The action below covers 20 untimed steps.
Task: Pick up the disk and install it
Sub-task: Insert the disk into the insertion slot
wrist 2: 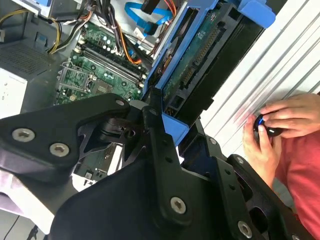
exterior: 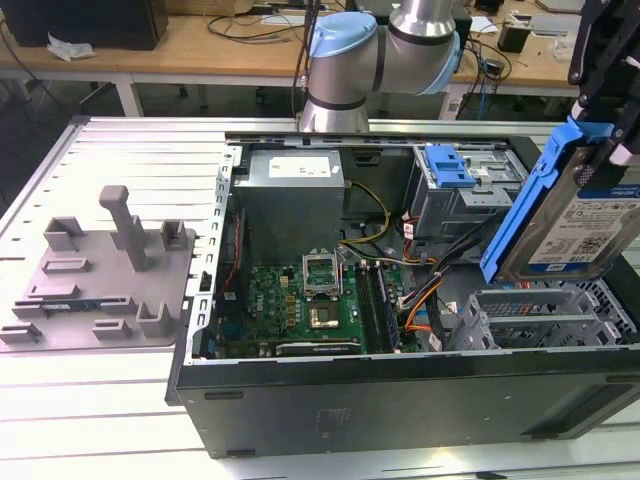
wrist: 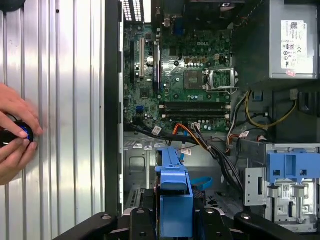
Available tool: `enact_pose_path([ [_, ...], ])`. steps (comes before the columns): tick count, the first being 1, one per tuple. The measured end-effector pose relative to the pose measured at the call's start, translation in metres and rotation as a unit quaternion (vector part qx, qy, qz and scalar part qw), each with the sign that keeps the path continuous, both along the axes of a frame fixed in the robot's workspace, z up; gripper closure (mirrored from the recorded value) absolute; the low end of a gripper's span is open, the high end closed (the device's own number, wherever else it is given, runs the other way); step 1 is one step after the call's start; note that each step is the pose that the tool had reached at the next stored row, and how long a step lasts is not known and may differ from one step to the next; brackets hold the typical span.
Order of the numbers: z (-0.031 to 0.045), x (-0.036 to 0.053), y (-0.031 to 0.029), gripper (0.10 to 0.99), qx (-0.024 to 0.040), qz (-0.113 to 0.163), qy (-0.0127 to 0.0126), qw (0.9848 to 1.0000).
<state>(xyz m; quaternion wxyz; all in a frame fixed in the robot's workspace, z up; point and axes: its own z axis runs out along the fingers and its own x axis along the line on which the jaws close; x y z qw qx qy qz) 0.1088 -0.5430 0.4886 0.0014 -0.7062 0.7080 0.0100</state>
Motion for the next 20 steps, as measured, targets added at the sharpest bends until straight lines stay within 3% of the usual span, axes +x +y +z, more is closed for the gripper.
enact_pose_path([
  [7,-0.0012,0.0063,0.0,0.722,0.0,0.0,0.0,1.0],
  [20,-0.0029,0.0067,-0.002,0.722,0.0001,0.0,0.0,1.0],
])
